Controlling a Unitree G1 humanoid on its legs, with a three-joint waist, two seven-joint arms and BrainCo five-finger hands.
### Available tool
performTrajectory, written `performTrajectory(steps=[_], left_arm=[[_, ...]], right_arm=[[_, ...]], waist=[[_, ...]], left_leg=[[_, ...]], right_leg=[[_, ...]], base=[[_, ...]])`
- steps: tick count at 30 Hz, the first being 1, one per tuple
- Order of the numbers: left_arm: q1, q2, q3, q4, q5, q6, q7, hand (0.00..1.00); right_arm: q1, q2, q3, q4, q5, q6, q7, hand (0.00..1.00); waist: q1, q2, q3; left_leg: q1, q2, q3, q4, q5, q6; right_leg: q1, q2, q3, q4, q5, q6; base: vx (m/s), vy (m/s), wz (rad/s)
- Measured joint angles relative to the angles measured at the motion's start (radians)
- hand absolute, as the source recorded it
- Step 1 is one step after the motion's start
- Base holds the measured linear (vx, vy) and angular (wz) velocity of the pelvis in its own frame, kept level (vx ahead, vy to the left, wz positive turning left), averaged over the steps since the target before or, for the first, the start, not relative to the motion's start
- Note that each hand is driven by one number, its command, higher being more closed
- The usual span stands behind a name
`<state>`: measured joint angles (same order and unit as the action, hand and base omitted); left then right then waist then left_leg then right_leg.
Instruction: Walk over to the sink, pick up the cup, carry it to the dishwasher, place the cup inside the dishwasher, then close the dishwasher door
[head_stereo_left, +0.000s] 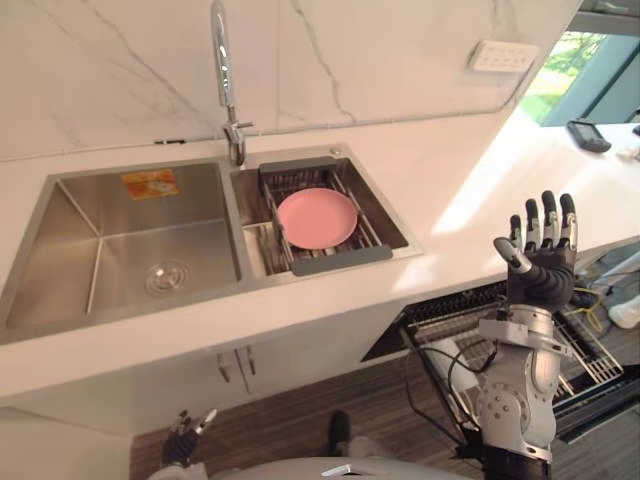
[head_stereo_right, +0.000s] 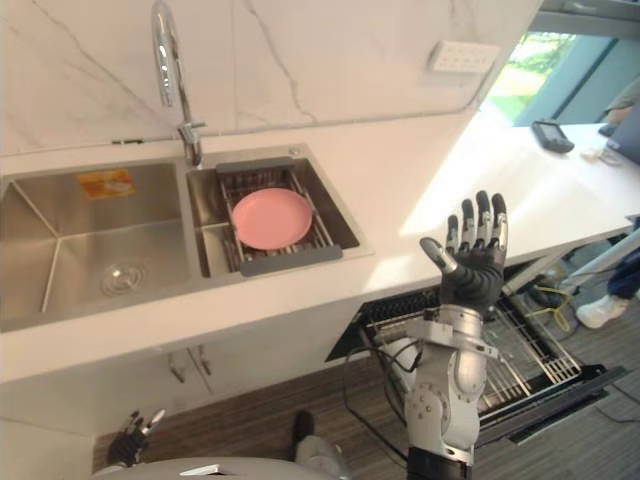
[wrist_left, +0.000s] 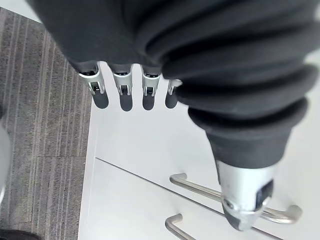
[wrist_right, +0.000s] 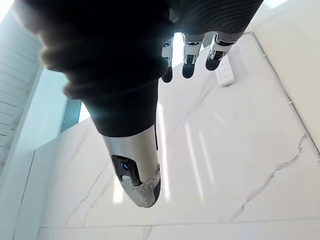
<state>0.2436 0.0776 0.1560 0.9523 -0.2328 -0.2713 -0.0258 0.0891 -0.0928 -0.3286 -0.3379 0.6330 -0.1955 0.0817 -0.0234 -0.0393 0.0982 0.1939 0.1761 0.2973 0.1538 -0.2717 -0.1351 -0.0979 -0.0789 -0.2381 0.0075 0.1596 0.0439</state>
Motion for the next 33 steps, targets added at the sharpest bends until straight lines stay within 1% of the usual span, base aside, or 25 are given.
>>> performTrajectory(steps=[1, 2, 3, 4, 5, 6, 7, 8, 9, 10, 11, 12, 13, 15, 18, 20, 22, 23, 24, 25, 27, 29, 31, 32, 33], left_arm=[[0.001, -0.001, 0.001, -0.001, 0.002, 0.004, 0.002, 0.0], [0.0, -0.002, 0.001, -0.001, 0.009, 0.007, 0.007, 0.0], [0.0, -0.004, 0.001, -0.001, 0.016, 0.008, 0.008, 0.0], [0.001, -0.011, 0.001, -0.001, 0.022, 0.008, 0.01, 0.0], [0.001, -0.013, 0.001, -0.002, 0.022, 0.006, 0.01, 0.0], [0.001, -0.019, 0.005, -0.005, 0.022, 0.003, 0.009, 0.0], [0.003, -0.021, 0.012, -0.013, 0.023, 0.001, 0.01, 0.0], [0.01, -0.028, 0.036, -0.029, 0.03, 0.001, 0.011, 0.0], [0.014, -0.033, 0.038, -0.038, 0.042, -0.01, 0.013, 0.0], [0.014, -0.033, 0.037, -0.039, 0.043, -0.015, 0.013, 0.0], [0.017, -0.039, 0.029, -0.04, 0.043, -0.016, 0.011, 0.0], [0.029, -0.047, 0.017, -0.035, 0.044, -0.017, 0.01, 0.0], [0.043, -0.049, 0.017, -0.036, 0.045, -0.018, 0.01, 0.0], [0.048, -0.039, 0.02, -0.038, 0.051, -0.024, 0.012, 0.0], [0.045, -0.019, 0.022, -0.038, 0.047, -0.022, 0.034, 0.0], [0.039, -0.012, 0.024, -0.038, 0.041, -0.022, 0.037, 0.0], [0.033, -0.009, 0.023, -0.037, 0.042, -0.023, 0.037, 0.0], [0.028, -0.009, 0.021, -0.037, 0.042, -0.023, 0.037, 0.0], [0.025, -0.009, 0.02, -0.037, 0.041, -0.023, 0.037, 0.0], [0.019, -0.009, 0.018, -0.037, 0.041, -0.023, 0.038, 0.0], [0.012, -0.01, 0.015, -0.037, 0.041, -0.023, 0.035, 0.0], [0.01, -0.008, 0.012, -0.036, 0.043, -0.024, 0.034, 0.0], [0.01, -0.007, 0.008, -0.035, 0.044, -0.024, 0.034, 0.0], [0.01, -0.005, 0.007, -0.033, 0.049, -0.024, 0.033, 0.0], [0.01, -0.003, 0.008, -0.03, 0.052, -0.024, 0.032, 0.0]], right_arm=[[-0.003, -0.004, 0.0, 0.0, 0.004, 0.011, 0.004, 0.0], [-0.01, -0.013, 0.001, 0.001, 0.012, 0.034, 0.005, 0.0], [-0.014, -0.022, 0.001, 0.001, 0.019, 0.046, 0.005, 0.0], [-0.025, -0.054, 0.002, 0.003, 0.03, 0.065, 0.005, 0.0], [-0.027, -0.059, 0.003, 0.005, 0.03, 0.066, 0.006, 0.0], [-0.029, -0.061, 0.004, 0.008, 0.029, 0.067, 0.006, 0.0], [-0.034, -0.065, 0.006, 0.015, 0.029, 0.07, 0.006, 0.0], [-0.045, -0.068, 0.006, 0.026, 0.027, 0.07, 0.003, 0.0], [-0.06, -0.066, 0.007, 0.052, 0.027, 0.069, -0.001, 0.0], [-0.07, -0.064, 0.006, 0.068, 0.026, 0.069, -0.004, 0.0], [-0.084, -0.074, 0.007, 0.087, 0.015, 0.069, -0.006, 0.0], [-0.092, -0.078, 0.021, 0.097, -0.011, 0.071, -0.006, 0.0], [-0.089, -0.07, 0.038, 0.097, -0.033, 0.071, -0.006, 0.0], [-0.089, -0.064, 0.054, 0.097, -0.056, 0.071, -0.006, 0.0], [-0.089, -0.062, 0.078, 0.096, -0.09, 0.071, -0.001, 0.0], [-0.086, -0.062, 0.083, 0.089, -0.091, 0.071, 0.003, 0.0], [-0.082, -0.062, 0.084, 0.086, -0.114, 0.073, 0.005, 0.0], [-0.078, -0.063, 0.085, 0.086, -0.161, 0.075, 0.006, 0.0], [-0.074, -0.064, 0.085, 0.086, -0.185, 0.079, 0.006, 0.0], [-0.069, -0.065, 0.085, 0.086, -0.229, 0.096, 0.006, 0.0], [-0.062, -0.068, 0.085, 0.086, -0.308, 0.106, 0.004, 0.0], [-0.063, -0.097, 0.088, 0.086, -0.411, 0.109, 0.006, 0.0], [-0.065, -0.128, 0.092, 0.086, -0.482, 0.112, 0.016, 0.0], [-0.07, -0.16, 0.096, 0.086, -0.559, 0.112, 0.029, 0.0], [-0.092, -0.201, 0.105, 0.086, -0.66, 0.112, 0.041, 0.0]], waist=[[0.006, -0.004, -0.006], [0.01, 0.005, -0.005], [0.011, 0.011, -0.006], [0.013, 0.024, -0.017], [0.015, 0.028, -0.016], [0.015, 0.027, -0.016], [0.017, 0.028, -0.016], [0.023, 0.03, -0.005], [0.029, 0.022, 0.004], [0.031, 0.022, 0.005], [0.032, 0.041, 0.002], [0.057, 0.062, 0.006], [0.054, 0.061, 0.007], [0.054, 0.048, 0.008], [0.052, 0.013, 0.009], [0.047, 0.002, 0.002], [0.044, 0.0, 0.0], [0.041, 0.001, 0.0], [0.039, 0.002, -0.001], [0.037, 0.005, -0.001], [0.033, 0.007, -0.001], [0.032, 0.006, -0.001], [0.033, 0.005, -0.001], [0.035, 0.004, -0.001], [0.034, 0.002, -0.001]], left_leg=[[-0.002, 0.011, -0.001, -0.001, 0.003, 0.0], [-0.004, 0.026, -0.005, -0.002, 0.004, -0.006], [-0.007, 0.031, -0.011, -0.004, 0.005, -0.008], [-0.025, 0.05, -0.025, 0.009, 0.007, -0.011], [-0.041, 0.053, -0.026, 0.036, 0.006, -0.01], [-0.067, 0.056, -0.028, 0.081, 0.005, -0.008], [-0.109, 0.06, -0.031, 0.165, 0.006, -0.007], [-0.148, 0.059, -0.057, 0.256, 0.001, 0.012], [-0.157, 0.026, -0.063, 0.235, -0.033, 0.026], [-0.166, 0.002, -0.073, 0.198, -0.037, 0.036], [-0.185, -0.04, -0.091, 0.09, 0.011, 0.062], [-0.187, -0.057, -0.119, 0.072, 0.098, 0.063], [-0.177, -0.068, -0.118, 0.061, 0.096, 0.068], [-0.156, -0.092, -0.107, 0.022, 0.106, 0.08], [-0.138, -0.11, -0.096, -0.01, 0.112, 0.084], [-0.141, -0.116, -0.094, -0.02, 0.114, 0.086], [-0.139, -0.119, -0.091, -0.028, 0.115, 0.088], [-0.137, -0.121, -0.092, -0.034, 0.119, 0.089], [-0.137, -0.121, -0.093, -0.034, 0.119, 0.089], [-0.13, -0.123, -0.098, -0.035, 0.12, 0.089], [-0.131, -0.124, -0.106, -0.035, 0.12, 0.089], [-0.13, -0.125, -0.108, -0.036, 0.12, 0.089], [-0.125, -0.125, -0.109, -0.036, 0.119, 0.09], [-0.122, -0.126, -0.11, -0.036, 0.119, 0.091], [-0.123, -0.126, -0.11, -0.035, 0.117, 0.093]], right_leg=[[0.014, 0.014, -0.006, -0.027, 0.012, -0.003], [0.026, 0.029, -0.015, -0.051, 0.026, -0.007], [0.029, 0.034, -0.022, -0.057, 0.026, -0.007], [0.028, 0.047, -0.043, -0.058, 0.007, -0.006], [0.028, 0.047, -0.051, -0.055, -0.002, -0.005], [0.028, 0.046, -0.056, -0.054, -0.011, -0.015], [0.034, 0.044, -0.06, -0.055, -0.012, -0.023], [0.06, 0.016, -0.069, -0.056, -0.016, -0.028], [0.086, -0.013, -0.071, -0.058, -0.012, -0.015], [0.098, -0.031, -0.071, -0.063, -0.01, -0.011], [0.109, -0.047, -0.075, -0.068, -0.009, 0.005], [0.12, -0.04, -0.063, -0.078, -0.007, 0.028], [0.131, -0.047, -0.047, -0.089, -0.002, 0.033], [0.131, -0.069, -0.042, -0.089, 0.001, 0.044], [0.123, -0.08, -0.023, -0.09, -0.003, 0.048], [0.115, -0.084, -0.022, -0.091, -0.003, 0.051], [0.112, -0.085, -0.023, -0.092, -0.001, 0.057], [0.111, -0.086, -0.025, -0.091, -0.003, 0.06], [0.11, -0.087, -0.027, -0.09, -0.003, 0.061], [0.11, -0.087, -0.034, -0.089, -0.003, 0.061], [0.112, -0.086, -0.049, -0.089, -0.003, 0.061], [0.115, -0.087, -0.052, -0.089, -0.003, 0.061], [0.12, -0.089, -0.054, -0.089, -0.003, 0.061], [0.124, -0.091, -0.054, -0.089, -0.003, 0.061], [0.125, -0.092, -0.053, -0.089, -0.003, 0.061]], base=[[0.11, -0.045, 0.07], [0.12, -0.04, 0.1], [0.15, -0.022, 0.28], [0.13, -0.005, 0.31], [0.12, 0.006, 0.32], [0.08, -0.02, 0.2], [0.1, 0.002, 0.28], [0.11, 0.067, 0.35], [0.08, 0.116, 0.34], [0.03, 0.132, 0.31], [0.0, 0.113, -0.02], [0.01, 0.121, -0.12], [0.01, 0.108, -0.2], [-0.01, 0.091, -0.02], [-0.02, 0.069, -0.15], [0.02, 0.026, -0.07], [0.03, 0.021, -0.02], [0.04, 0.01, 0.02], [0.07, 0.011, 0.05], [0.06, 0.008, 0.08], [0.04, 0.002, 0.08], [-0.01, -0.001, 0.04], [-0.02, -0.002, 0.01], [-0.05, -0.011, 0.01], [-0.07, -0.014, -0.01]])
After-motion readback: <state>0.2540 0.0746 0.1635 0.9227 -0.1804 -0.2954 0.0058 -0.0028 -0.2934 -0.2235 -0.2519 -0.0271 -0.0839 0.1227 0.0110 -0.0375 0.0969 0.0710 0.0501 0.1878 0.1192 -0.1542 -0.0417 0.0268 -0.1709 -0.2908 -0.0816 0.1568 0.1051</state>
